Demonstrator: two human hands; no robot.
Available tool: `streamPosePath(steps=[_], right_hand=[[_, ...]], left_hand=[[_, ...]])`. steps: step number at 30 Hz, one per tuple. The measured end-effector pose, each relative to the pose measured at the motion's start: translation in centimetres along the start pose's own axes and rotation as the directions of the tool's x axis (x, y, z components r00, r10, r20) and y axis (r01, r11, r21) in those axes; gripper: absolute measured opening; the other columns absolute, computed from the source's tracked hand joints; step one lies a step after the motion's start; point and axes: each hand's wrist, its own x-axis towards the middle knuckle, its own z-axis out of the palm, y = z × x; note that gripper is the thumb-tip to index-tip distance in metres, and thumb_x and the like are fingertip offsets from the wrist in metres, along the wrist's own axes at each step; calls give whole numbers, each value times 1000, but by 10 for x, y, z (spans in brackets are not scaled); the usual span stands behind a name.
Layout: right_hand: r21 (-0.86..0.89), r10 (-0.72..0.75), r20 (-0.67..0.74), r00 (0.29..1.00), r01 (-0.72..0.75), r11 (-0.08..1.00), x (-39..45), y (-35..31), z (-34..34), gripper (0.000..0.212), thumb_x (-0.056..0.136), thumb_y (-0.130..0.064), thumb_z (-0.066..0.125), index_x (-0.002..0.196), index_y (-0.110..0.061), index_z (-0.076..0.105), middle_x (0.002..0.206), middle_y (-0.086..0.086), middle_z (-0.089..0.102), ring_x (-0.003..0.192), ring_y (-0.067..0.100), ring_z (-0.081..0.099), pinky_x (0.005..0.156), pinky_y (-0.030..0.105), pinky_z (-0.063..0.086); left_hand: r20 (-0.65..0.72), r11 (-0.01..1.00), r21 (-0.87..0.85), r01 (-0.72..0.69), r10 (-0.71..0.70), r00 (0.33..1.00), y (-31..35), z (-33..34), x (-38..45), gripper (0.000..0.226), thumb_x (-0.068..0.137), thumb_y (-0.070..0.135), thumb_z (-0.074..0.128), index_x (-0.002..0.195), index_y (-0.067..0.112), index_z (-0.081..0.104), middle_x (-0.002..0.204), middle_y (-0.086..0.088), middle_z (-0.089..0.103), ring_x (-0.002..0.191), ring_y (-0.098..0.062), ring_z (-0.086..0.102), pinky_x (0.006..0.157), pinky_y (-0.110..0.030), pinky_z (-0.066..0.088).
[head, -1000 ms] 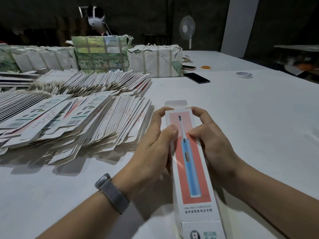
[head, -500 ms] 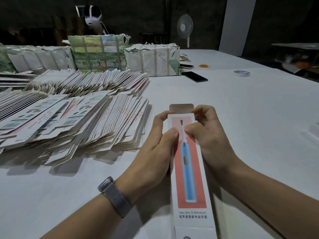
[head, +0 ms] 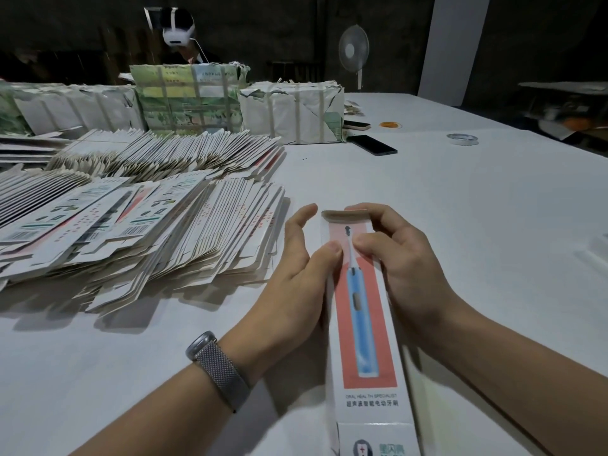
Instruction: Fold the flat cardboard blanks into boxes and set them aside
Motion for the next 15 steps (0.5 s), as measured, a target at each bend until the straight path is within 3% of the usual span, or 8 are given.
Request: streamPosePath(steps=[6, 11, 15], right_hand=[[16, 8, 27, 1000, -8, 1000, 2, -2, 0, 16, 81, -27, 54, 87, -35, 67, 90, 10, 68, 71, 22, 68, 69, 34, 60], [4, 8, 22, 1000, -8, 1000, -1, -4, -1, 21, 85, -37, 52, 101, -28, 61, 89, 4, 71, 68, 21, 72, 62, 27, 58], [71, 32, 3, 999, -32, 997, -1, -8, 2, 26, 89, -48, 60, 100, -24, 59, 87, 3, 70, 67, 20, 72, 61, 26, 58]], left_hand=[[-1, 999, -53, -8, 8, 1000, 1, 0, 1, 27, 95, 42, 47, 113, 61, 49, 91, -2, 78, 77, -17, 75, 63, -24, 56], [33, 989, -149, 20, -15, 999, 3, 2, 1, 25, 96, 39, 50, 113, 57, 52, 79, -5, 76, 65, -17, 73, 51, -22, 53], [50, 986, -163, 26, -18, 999, 6, 3, 1, 25, 97, 41, 50, 112, 59, 51, 77, -4, 74, 63, -19, 71, 49, -25, 54]])
